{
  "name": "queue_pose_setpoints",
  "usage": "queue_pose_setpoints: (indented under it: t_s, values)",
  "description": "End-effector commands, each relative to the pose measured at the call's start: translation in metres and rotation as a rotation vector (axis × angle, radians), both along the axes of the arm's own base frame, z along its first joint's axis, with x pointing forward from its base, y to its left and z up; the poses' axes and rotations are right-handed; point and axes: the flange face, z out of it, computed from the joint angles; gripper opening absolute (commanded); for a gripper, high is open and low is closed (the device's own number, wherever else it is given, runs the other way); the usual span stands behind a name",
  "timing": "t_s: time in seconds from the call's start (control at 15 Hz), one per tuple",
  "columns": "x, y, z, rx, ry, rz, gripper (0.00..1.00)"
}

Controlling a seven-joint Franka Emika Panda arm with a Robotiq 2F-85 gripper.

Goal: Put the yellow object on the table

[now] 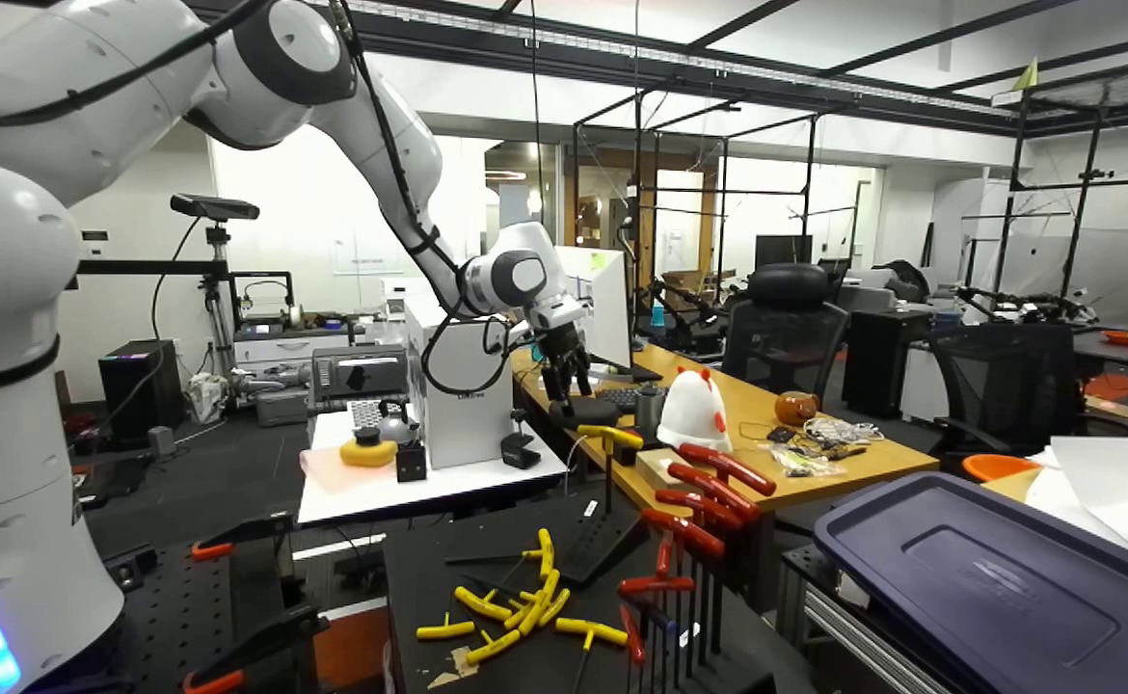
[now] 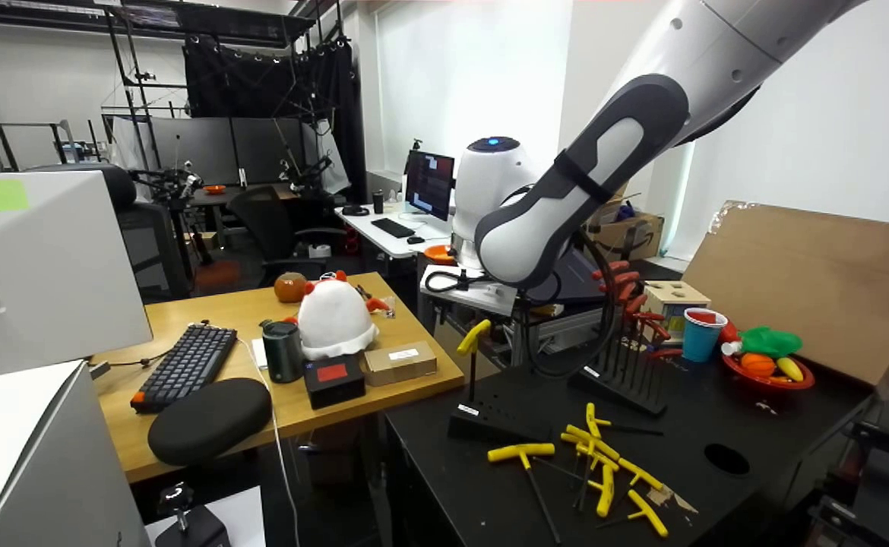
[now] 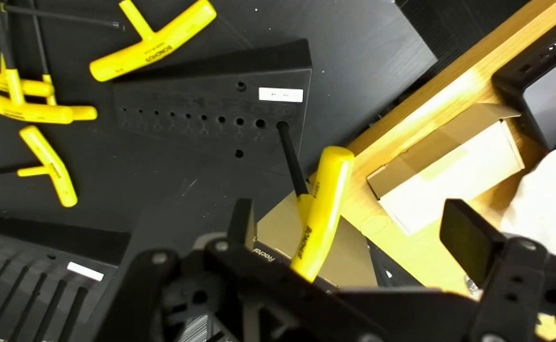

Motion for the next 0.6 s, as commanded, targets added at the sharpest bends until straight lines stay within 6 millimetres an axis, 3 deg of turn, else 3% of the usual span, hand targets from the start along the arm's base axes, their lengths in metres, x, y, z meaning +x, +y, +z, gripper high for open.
queue_pose_setpoints:
  t_s: [0.0,0.53]
  values:
    - [0.011,-0.006,0.000,-0.019,0.025,-0.040,1.00]
    - [0.047,-0.044,-0.019,0.060,0.074,-0.118,1.00]
